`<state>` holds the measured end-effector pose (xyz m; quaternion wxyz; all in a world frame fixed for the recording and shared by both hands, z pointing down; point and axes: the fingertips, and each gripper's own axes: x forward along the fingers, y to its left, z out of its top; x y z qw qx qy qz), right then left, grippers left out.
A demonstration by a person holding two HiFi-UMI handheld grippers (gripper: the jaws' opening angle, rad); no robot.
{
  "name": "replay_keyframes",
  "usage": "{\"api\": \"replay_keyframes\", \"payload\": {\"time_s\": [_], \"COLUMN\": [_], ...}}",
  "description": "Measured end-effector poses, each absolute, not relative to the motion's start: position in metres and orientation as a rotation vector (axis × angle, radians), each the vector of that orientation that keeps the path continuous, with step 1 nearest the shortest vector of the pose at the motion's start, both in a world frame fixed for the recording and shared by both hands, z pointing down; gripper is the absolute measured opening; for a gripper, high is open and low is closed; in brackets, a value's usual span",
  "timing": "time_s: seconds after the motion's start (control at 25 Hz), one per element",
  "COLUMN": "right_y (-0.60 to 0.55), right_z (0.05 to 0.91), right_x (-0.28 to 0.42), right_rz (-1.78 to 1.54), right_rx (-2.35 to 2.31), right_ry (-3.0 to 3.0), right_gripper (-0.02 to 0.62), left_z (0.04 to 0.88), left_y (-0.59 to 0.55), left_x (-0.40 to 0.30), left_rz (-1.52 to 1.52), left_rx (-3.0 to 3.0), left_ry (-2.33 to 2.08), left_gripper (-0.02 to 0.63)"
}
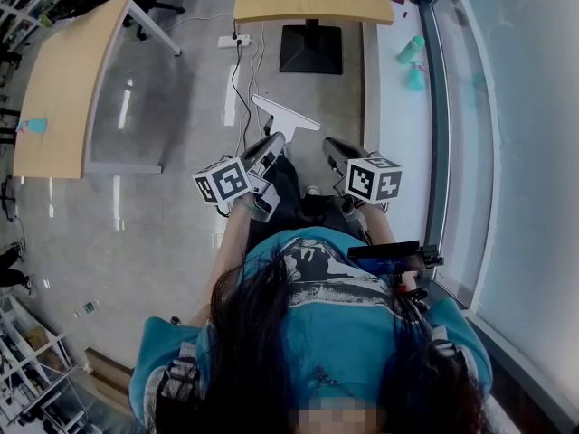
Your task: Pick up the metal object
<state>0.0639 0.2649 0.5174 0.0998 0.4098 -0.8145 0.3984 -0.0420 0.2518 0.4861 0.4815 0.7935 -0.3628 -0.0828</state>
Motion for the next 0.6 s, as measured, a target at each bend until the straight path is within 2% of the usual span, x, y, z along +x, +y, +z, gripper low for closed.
{"api": "replay_keyframes", "payload": {"time_s": [0.6], "right_y": [0.262], "right_z": [0.511], "right_x": [0.072], "right_rz": [1.130], "right_rx": [1.243], "right_ry": [-2.424], "right_gripper": [0.012], "left_z": [0.484], "left_y": [0.253], "left_x": [-0.038], "left_rz": [-0.222], "left_rx": [1.943], "left_ry": [-0.875], "left_gripper": [0.017]}}
